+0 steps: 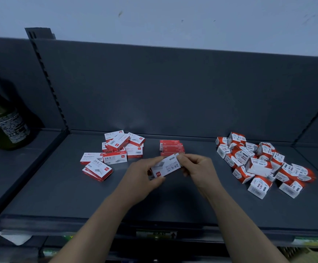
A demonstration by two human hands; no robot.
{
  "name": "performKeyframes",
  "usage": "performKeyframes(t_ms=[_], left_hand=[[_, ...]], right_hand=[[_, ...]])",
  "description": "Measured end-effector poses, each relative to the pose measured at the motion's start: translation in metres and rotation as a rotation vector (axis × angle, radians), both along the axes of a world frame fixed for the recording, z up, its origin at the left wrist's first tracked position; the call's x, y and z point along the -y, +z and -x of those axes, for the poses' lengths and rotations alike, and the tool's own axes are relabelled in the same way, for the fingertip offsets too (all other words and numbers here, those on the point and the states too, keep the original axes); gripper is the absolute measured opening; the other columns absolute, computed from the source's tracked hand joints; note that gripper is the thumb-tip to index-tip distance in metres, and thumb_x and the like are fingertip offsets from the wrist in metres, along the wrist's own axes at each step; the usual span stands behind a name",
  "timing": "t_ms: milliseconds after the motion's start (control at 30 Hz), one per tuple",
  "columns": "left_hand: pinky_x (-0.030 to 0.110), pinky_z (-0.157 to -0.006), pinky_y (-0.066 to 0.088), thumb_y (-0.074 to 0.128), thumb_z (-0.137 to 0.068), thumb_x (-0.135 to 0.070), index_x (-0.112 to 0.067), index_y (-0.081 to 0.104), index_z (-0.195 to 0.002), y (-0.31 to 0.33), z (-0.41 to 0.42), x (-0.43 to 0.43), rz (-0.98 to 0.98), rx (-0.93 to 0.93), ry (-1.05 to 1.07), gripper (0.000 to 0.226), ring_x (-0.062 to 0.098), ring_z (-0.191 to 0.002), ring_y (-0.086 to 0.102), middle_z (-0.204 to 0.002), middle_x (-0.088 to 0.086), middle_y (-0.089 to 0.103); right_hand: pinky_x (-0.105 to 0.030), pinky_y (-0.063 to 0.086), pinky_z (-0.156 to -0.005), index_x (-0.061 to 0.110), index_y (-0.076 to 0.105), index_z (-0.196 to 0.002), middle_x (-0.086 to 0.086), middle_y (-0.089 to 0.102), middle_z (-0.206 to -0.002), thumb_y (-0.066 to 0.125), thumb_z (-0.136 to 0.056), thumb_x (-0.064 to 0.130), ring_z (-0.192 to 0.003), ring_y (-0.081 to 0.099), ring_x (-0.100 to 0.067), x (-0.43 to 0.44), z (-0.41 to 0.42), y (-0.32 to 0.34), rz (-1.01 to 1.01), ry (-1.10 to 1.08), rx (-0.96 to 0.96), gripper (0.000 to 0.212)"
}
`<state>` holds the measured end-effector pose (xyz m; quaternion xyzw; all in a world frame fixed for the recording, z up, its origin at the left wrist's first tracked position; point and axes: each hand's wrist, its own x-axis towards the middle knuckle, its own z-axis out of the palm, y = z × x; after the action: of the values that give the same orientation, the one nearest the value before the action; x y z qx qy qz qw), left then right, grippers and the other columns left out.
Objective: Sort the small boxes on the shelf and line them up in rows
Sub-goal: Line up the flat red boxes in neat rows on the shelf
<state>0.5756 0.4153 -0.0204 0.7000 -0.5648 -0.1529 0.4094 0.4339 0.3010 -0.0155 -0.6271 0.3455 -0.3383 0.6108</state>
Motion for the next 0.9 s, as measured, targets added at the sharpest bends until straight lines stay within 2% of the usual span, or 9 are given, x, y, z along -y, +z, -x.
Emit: performKeyframes(t_ms=[100,267,367,433,600,733,900], left_hand=[[0.0,-0.078,0.041,0.073,-0.082,-0.021,-0.035,0.052,-0.132,-0.001,0.002,0.002,0.003,0.026,0.006,0.056,-0.004,-0.094,0.056,-0.11,-0.016,0.06],[-0.001,-0.072,0.04,0.072,-0.083,-0.017,-0.034,0.055,-0.13,0.003,0.007,0.001,0.021,-0.001,-0.006,0.053,-0.021,-0.091,0.053,-0.104,-0.017,0.062],[-0.002,-0.07,0.04,0.072,-0.082,-0.016,-0.031,0.056,-0.13,0.004,0.007,0.002,0.013,-0.011,0.006,0.052,-0.021,-0.088,0.054,-0.103,-0.016,0.062],[0.0,-0.07,0.041,0.072,-0.082,-0.016,-0.029,0.058,-0.129,0.003,0.006,0.004,0.011,-0.028,0.013,0.051,-0.016,-0.086,0.056,-0.107,-0.012,0.066],[0.002,-0.065,0.043,0.073,-0.082,-0.019,-0.023,0.062,-0.125,0.002,0.011,0.007,0.025,-0.151,0.069,0.045,-0.014,-0.083,0.058,-0.097,-0.017,0.066],[0.0,-0.066,0.041,0.073,-0.081,-0.016,-0.023,0.063,-0.122,0.007,0.013,0.008,0.066,-0.166,0.115,0.043,-0.022,-0.078,0.054,-0.088,-0.028,0.059],[0.006,-0.072,0.048,0.072,-0.083,-0.019,-0.03,0.06,-0.126,0.011,0.009,0.005,0.017,-0.077,0.08,0.046,-0.006,-0.087,0.061,-0.095,-0.021,0.062]], right_hand=[[-0.017,0.044,-0.05,0.009,0.075,-0.089,-0.001,0.071,-0.071,0.062,-0.091,0.018,-0.053,0.05,-0.005,-0.001,0.0,-0.001,0.0,-0.049,0.002,0.016],[-0.018,0.041,-0.05,0.013,0.076,-0.09,-0.006,0.064,-0.063,0.061,-0.092,0.02,-0.053,0.046,-0.008,-0.003,0.003,0.001,0.125,-0.022,-0.014,0.017],[-0.021,0.042,-0.056,0.021,0.075,-0.094,-0.016,0.066,-0.078,0.058,-0.093,0.015,-0.062,0.048,-0.012,-0.002,0.005,-0.001,0.15,0.017,-0.001,0.018],[-0.02,0.044,-0.062,0.025,0.072,-0.101,-0.007,0.067,-0.089,0.054,-0.094,0.009,-0.069,0.051,-0.007,-0.003,0.005,-0.001,0.14,0.058,0.02,0.025],[-0.014,0.046,-0.073,0.018,0.066,-0.117,0.005,0.066,-0.105,0.049,-0.096,0.007,-0.082,0.057,0.006,-0.006,0.003,0.003,0.169,0.12,0.038,0.029],[-0.018,0.051,-0.073,0.019,0.071,-0.102,0.001,0.075,-0.093,0.055,-0.092,0.002,-0.08,0.065,-0.004,-0.007,0.005,0.002,0.101,0.027,0.16,0.026],[-0.02,0.053,-0.071,0.019,0.072,-0.101,0.001,0.075,-0.089,0.052,-0.092,-0.004,-0.077,0.067,-0.008,-0.008,0.006,-0.004,0.173,0.044,0.131,0.031]])
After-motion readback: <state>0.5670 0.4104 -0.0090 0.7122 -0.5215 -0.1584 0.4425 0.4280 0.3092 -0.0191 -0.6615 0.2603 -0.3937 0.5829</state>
